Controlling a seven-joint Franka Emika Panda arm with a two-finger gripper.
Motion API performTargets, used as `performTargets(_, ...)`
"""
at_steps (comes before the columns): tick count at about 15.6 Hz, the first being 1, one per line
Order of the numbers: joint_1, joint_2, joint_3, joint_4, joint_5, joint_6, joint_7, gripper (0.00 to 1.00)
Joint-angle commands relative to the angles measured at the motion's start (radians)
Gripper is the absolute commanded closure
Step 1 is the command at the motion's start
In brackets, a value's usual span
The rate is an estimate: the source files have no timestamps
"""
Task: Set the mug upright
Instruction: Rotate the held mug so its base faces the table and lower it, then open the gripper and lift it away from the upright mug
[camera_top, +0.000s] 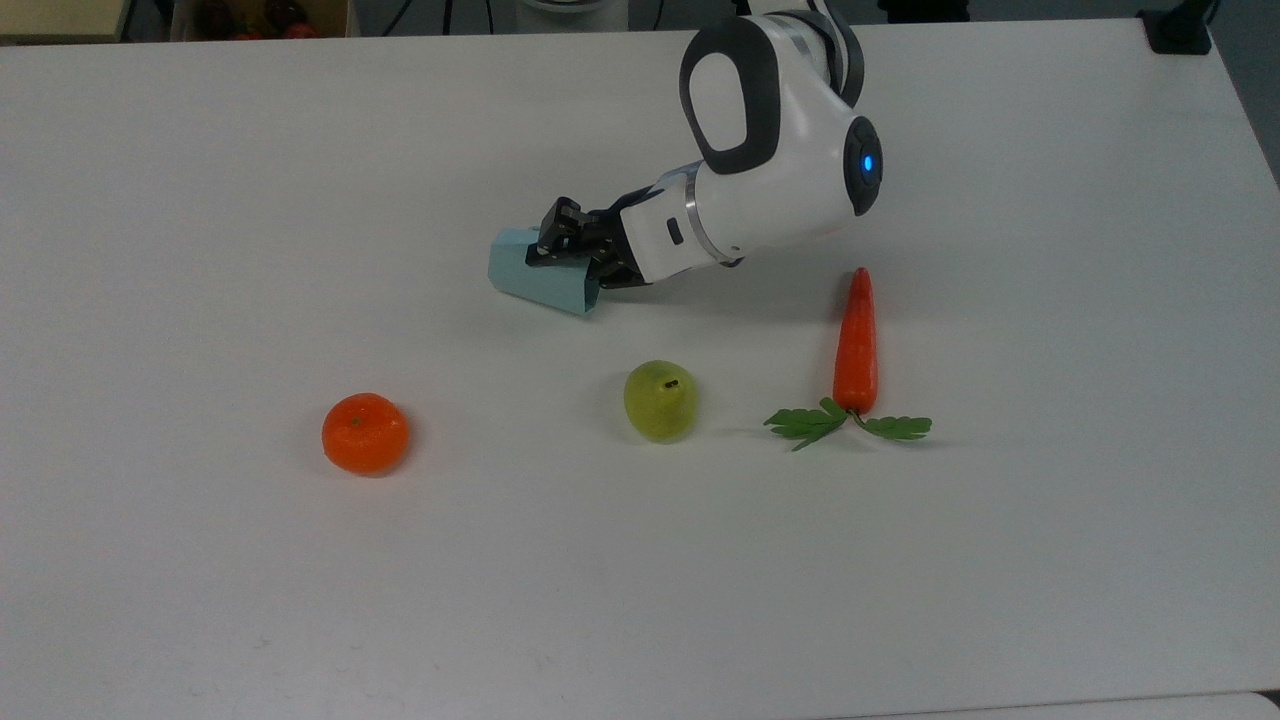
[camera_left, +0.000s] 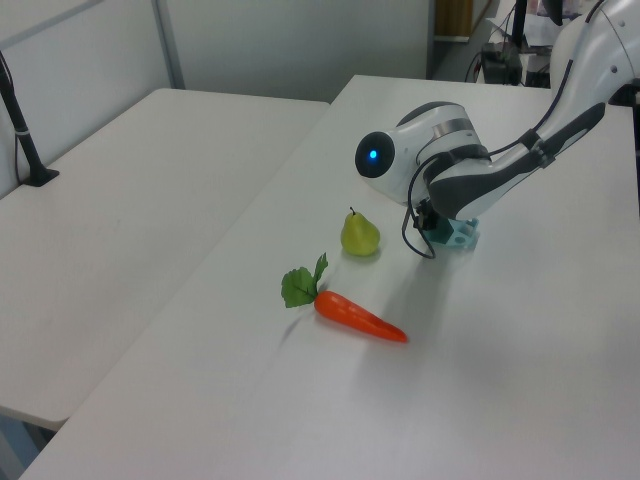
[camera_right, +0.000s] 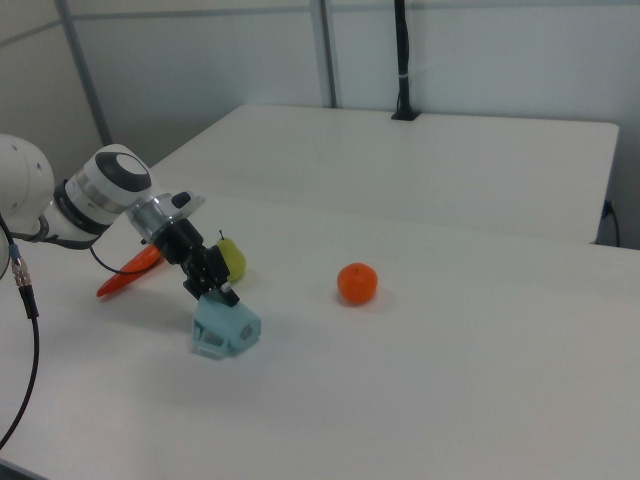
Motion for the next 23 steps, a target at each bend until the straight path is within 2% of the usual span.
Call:
performTargets(1, 0.005, -0.023, -0.004, -0.003, 0.004, -0.068, -0.129, 1.0)
performTargets(5, -0.034, -0.094, -0.004, -0.003, 0.025, -0.085, -0.246, 1.0)
performTargets(7, -0.058, -0.13, -0.002, -0.002, 0.077, -0.081, -0.292, 1.0)
performTargets(9, -0.087, -0.175, 0.007, 0.0, 0.204, -0.049, -0.353, 1.0)
performTargets(11, -0.104, -0.201, 0.009, -0.009, 0.349, 0.083, -0.361, 1.0)
performTargets(13, -0.107, -0.213, 0.009, -0.047, 0.435, 0.19, -0.364, 1.0)
performTargets(15, -0.107, -0.217, 0.009, -0.093, 0.47, 0.301, -0.379, 1.0)
performTargets(18, -0.11, -0.218, 0.01, -0.19, 0.478, 0.495, -0.415, 1.0)
performTargets(20, -0.124, -0.232, 0.01, -0.225, 0.478, 0.53, -0.445, 0.98)
performTargets(21, -0.132, -0.241, 0.01, -0.227, 0.489, 0.527, -0.489, 0.91)
performTargets(22, -0.144, -0.25, 0.01, -0.226, 0.516, 0.521, -0.54, 0.74)
performTargets(23, -0.159, -0.261, 0.01, -0.223, 0.554, 0.511, -0.583, 0.49)
